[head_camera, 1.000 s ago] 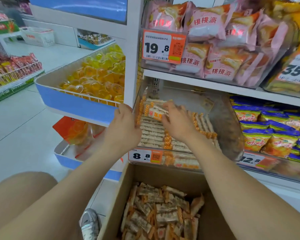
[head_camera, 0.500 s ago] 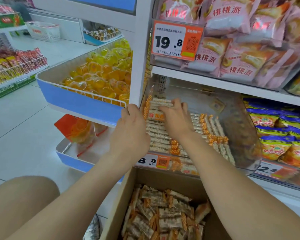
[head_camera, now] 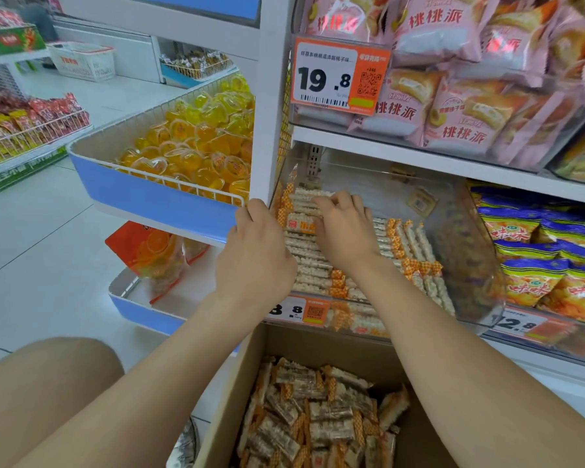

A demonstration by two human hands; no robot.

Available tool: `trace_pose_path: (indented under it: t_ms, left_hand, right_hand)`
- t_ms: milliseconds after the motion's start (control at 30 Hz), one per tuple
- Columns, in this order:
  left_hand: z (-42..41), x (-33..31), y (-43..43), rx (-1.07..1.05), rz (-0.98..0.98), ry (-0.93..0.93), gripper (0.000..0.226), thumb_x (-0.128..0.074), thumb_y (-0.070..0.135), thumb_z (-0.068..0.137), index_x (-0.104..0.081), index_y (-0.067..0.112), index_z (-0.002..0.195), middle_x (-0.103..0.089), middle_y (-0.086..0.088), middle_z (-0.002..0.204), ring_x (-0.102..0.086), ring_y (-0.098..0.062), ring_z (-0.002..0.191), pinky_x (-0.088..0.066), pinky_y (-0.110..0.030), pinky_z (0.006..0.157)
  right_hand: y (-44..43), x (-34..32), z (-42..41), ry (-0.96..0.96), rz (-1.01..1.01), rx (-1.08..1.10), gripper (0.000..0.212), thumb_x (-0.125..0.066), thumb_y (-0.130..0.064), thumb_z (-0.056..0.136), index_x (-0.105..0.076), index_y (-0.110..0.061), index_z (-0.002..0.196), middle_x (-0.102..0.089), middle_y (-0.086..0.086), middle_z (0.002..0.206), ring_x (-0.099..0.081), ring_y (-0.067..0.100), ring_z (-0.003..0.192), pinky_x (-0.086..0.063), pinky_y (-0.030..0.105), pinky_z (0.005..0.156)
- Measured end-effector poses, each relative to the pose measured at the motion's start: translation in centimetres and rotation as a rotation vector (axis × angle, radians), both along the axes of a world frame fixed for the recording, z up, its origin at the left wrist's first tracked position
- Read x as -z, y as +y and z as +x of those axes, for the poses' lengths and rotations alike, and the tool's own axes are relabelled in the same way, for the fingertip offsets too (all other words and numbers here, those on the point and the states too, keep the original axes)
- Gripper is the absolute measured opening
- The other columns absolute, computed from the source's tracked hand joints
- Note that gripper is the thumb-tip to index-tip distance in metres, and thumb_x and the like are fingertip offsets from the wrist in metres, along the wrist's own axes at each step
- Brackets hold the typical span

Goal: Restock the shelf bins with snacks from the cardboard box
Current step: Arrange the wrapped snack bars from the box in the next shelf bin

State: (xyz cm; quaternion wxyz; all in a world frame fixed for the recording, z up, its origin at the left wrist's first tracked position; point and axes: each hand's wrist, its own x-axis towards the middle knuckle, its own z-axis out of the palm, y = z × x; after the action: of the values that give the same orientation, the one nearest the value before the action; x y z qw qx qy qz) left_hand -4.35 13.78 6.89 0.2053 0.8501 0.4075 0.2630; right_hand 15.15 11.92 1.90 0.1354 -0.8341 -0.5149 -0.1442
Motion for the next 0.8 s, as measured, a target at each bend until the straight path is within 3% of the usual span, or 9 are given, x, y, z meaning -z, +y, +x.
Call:
trace_pose_path:
  t_ms: [167,367,433,500,533,633,733,800]
  left_hand:
    - [-0.1,0.0,-0.3,-0.006,0.023,0.021,0.036,-0.059,0.008,0.093,-0.040,0.004,0.122,-0.045,-0.015,0.118,-0.044,-0.029,0.088,-0.036,-0.039,0.068]
    - [0.0,0.3,-0.1,-0.004,0.062,0.048,0.038,-0.060,0.009,0.091,-0.042,0.002,0.124,-0.046,-0.017,0.120,-0.052,-0.038,0.100,-0.037,-0.039,0.073]
    - [0.0,0.5,0.0,-0.024,0.164,0.111,0.039,-0.060,0.011,0.088,-0.046,0.001,0.123,-0.046,-0.019,0.120,-0.049,-0.038,0.102,-0.039,-0.041,0.079]
    - [-0.3,0.7,-0.2,-0.028,0.330,0.160,0.038,-0.059,0.013,0.083,-0.051,0.005,0.119,-0.049,-0.019,0.118,-0.047,-0.037,0.100,-0.039,-0.042,0.079]
    - [-0.4,0.7,-0.5,0.009,0.406,0.144,0.035,-0.059,0.013,0.082,-0.054,0.008,0.116,-0.051,-0.017,0.116,-0.047,-0.036,0.099,-0.040,-0.041,0.078]
    - [-1.6,0.1,-2.3,0.218,0.432,0.019,0.018,-0.062,0.017,0.085,-0.058,0.019,0.103,-0.063,-0.004,0.103,-0.055,-0.025,0.088,-0.045,-0.037,0.068]
    - [-3.9,0.7,-4.1,0.454,0.211,0.052,0.007,-0.060,0.027,0.087,-0.058,0.029,0.093,-0.060,0.011,0.071,-0.058,-0.012,0.068,-0.049,-0.035,0.057]
    - [-5.5,1.9,-5.3,0.679,0.063,0.231,0.004,-0.062,0.029,0.087,-0.060,0.030,0.090,-0.061,0.011,0.069,-0.057,-0.006,0.067,-0.050,-0.034,0.062]
  right_hand:
    - [-0.7,-0.7,-0.2,0.012,-0.005,0.008,0.040,-0.059,-0.027,0.102,-0.059,-0.021,0.142,-0.054,0.011,0.133,-0.047,0.036,0.126,-0.043,0.048,0.106]
    - [-2.0,-2.0,-1.3,0.231,0.003,0.202,0.067,-0.065,-0.040,0.085,-0.049,-0.021,0.148,-0.047,0.011,0.140,-0.044,0.037,0.130,-0.044,0.048,0.108]
    - [-3.0,-2.6,-2.0,0.369,0.149,0.192,0.060,-0.064,-0.035,0.088,-0.053,-0.020,0.145,-0.051,0.010,0.138,-0.055,0.033,0.121,-0.049,0.043,0.103]
    - [-4.9,-3.3,-3.7,0.471,0.279,0.079,0.044,-0.062,-0.026,0.094,-0.061,-0.019,0.138,-0.066,0.003,0.121,-0.067,0.014,0.098,-0.055,0.031,0.088]
    - [-6.2,-3.6,-4.8,0.481,0.314,0.010,0.037,-0.061,-0.022,0.096,-0.065,-0.020,0.133,-0.071,-0.004,0.104,-0.067,0.003,0.084,-0.056,0.025,0.078]
    - [-10.8,-4.1,-8.1,0.419,0.360,-0.173,0.022,-0.058,-0.019,0.096,-0.071,-0.024,0.113,-0.062,-0.012,0.062,-0.061,0.008,0.057,-0.051,0.029,0.054]
    - [-16.0,-2.4,-10.3,0.375,0.322,-0.288,0.014,-0.060,-0.020,0.095,-0.072,-0.027,0.097,-0.057,-0.012,0.057,-0.056,0.010,0.051,-0.047,0.034,0.049]
    - [-19.3,-0.1,-11.3,0.394,0.179,-0.285,0.013,-0.061,-0.026,0.094,-0.073,-0.030,0.099,-0.059,-0.015,0.062,-0.057,0.007,0.056,-0.049,0.032,0.053]
